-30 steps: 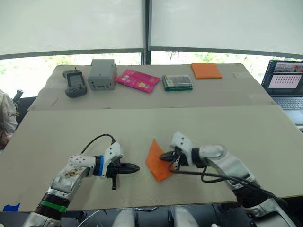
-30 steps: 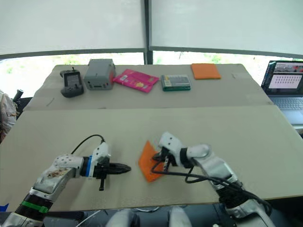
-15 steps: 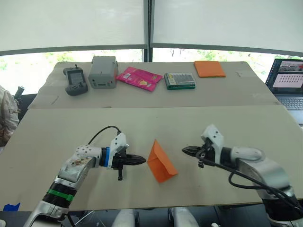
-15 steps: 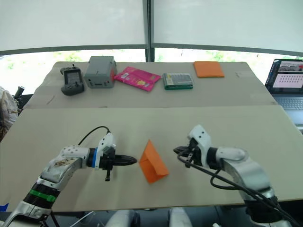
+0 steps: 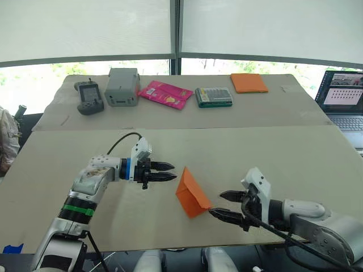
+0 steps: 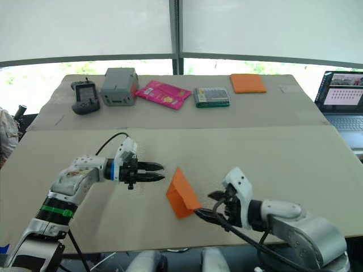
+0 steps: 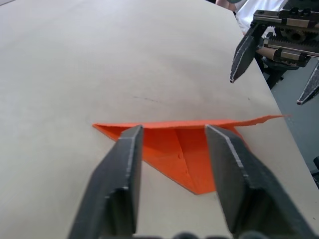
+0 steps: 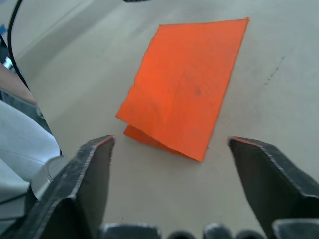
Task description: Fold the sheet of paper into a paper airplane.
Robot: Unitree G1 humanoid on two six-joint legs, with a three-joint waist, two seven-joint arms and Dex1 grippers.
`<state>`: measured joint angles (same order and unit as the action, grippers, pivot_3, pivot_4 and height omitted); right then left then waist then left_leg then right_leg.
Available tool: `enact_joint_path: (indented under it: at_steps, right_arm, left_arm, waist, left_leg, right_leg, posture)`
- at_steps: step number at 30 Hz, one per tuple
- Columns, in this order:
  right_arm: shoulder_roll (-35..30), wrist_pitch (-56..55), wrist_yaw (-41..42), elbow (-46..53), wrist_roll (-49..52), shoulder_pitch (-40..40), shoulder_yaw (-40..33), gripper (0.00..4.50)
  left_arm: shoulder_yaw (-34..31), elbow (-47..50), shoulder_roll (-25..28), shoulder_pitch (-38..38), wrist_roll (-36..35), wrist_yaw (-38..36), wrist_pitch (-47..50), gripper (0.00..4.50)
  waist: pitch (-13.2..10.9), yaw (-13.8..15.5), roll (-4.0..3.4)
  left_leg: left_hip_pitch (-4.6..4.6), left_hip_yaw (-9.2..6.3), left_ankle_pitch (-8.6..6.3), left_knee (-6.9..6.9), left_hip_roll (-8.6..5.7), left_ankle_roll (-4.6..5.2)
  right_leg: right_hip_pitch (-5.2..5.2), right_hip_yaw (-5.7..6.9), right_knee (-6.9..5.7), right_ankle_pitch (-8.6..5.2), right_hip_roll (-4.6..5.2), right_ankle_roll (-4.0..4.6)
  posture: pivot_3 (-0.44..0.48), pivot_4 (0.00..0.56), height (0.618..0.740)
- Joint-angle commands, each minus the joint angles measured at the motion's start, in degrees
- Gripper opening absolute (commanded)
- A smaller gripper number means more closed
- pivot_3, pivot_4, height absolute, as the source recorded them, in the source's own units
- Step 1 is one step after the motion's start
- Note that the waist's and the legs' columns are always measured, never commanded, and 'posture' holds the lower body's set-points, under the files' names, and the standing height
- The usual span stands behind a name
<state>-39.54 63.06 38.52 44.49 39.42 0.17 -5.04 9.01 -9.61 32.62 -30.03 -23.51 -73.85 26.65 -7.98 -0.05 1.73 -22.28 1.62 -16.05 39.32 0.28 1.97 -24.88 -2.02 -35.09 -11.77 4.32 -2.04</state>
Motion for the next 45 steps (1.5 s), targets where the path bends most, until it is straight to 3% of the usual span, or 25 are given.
enact_joint_path:
  at_steps: [1,3,11,17,20,24,31,37,45]
  right_arm:
    - [-0.56,-4.93,-0.94,4.74,-1.26,0.38,1.32,4.50]
    - [1.14,-5.44,-3.09,6.13,-1.52,0.74,3.51,4.50]
    - [9.38,-3.27,-13.72,5.63,-4.56,-0.89,12.40,4.50]
    - [10.10,-3.52,-19.37,2.13,-10.64,-4.17,16.16,4.50]
    - [10.14,-2.97,-19.71,1.16,-10.86,-5.37,15.97,3.73]
    - [6.53,-3.56,-16.46,0.15,-11.32,-8.61,16.24,2.31]
    - [-5.24,-24.94,-0.20,-7.98,-22.52,-20.53,24.11,0.04]
    - [-7.18,-61.94,19.78,-32.17,-32.71,-32.91,28.73,0.04]
    - [2.26,-98.41,31.80,-63.69,-36.69,-43.73,30.43,0.04]
  left_arm:
    - [0.98,-1.94,0.39,-2.13,3.21,-0.72,-4.60,3.52]
    - [1.71,-2.69,0.51,-2.29,3.98,-1.78,-5.49,4.16]
    - [2.49,-4.17,3.23,-2.08,6.38,-5.77,-8.96,4.16]
    - [1.76,-5.21,5.61,-2.19,7.42,-6.69,-10.76,4.16]
    - [1.25,-4.68,6.48,-1.45,7.32,-7.13,-12.01,4.20]
    - [-1.06,-3.41,8.08,-0.28,5.91,-7.15,-11.96,4.20]
    - [-7.53,4.20,10.35,5.37,2.14,-3.57,-8.17,4.20]
    - [-12.59,13.66,11.58,13.72,-2.47,-0.11,-3.12,4.20]
    - [-15.72,23.04,11.25,21.56,-5.32,6.17,0.08,4.20]
  waist:
    - [-0.01,0.01,0.01]
    - [-0.01,-0.05,0.02]
    - [-0.03,-0.23,0.05]
    - [-0.03,-0.29,0.06]
    - [-0.03,-0.15,0.06]
    - [-0.04,-0.32,0.06]
    - [-0.11,-0.78,0.03]
    - [-0.28,-1.11,0.07]
    - [-0.47,-0.69,0.16]
  left_leg:
    - [0.00,-0.03,0.00,0.00,0.00,0.00]
    - [0.00,-0.05,0.00,0.00,0.02,0.00]
    - [-0.03,-0.03,0.00,0.14,0.02,0.00]
    - [-0.05,-0.04,0.00,0.37,0.10,0.00]
    - [-0.09,-0.05,-0.01,0.40,0.10,0.02]
    - [-0.09,-0.04,-0.02,0.41,0.10,0.04]
    - [-0.08,-0.03,-0.05,0.39,0.20,0.07]
    - [-0.04,0.11,-0.05,0.43,0.25,0.08]
    - [-0.01,0.10,-0.06,0.42,0.32,0.07]
  right_leg:
    - [0.00,0.02,-0.01,0.00,-0.02,0.00]
    - [-0.02,0.02,-0.04,0.00,-0.06,0.01]
    - [-0.01,0.00,-0.09,0.01,-0.02,0.01]
    - [0.01,0.03,-0.24,0.00,-0.01,0.01]
    - [0.00,0.03,-0.24,0.00,-0.01,0.01]
    - [-0.01,0.03,-0.25,0.01,-0.02,0.01]
    - [-0.07,0.05,-0.29,-0.01,-0.09,0.01]
    - [-0.05,-0.02,-0.27,0.00,-0.04,0.00]
    - [-0.10,0.00,-0.51,0.04,-0.01,0.07]
  posture:
    - [0.000,0.150,0.740]
    - [0.000,0.150,0.740]
    - [0.000,0.150,0.740]
    - [0.000,0.150,0.740]
    - [0.000,0.150,0.740]
    - [0.000,0.150,0.740]
    - [0.000,0.150,0.740]
    - [0.000,0.150,0.740]
    - [0.000,0.150,0.740]
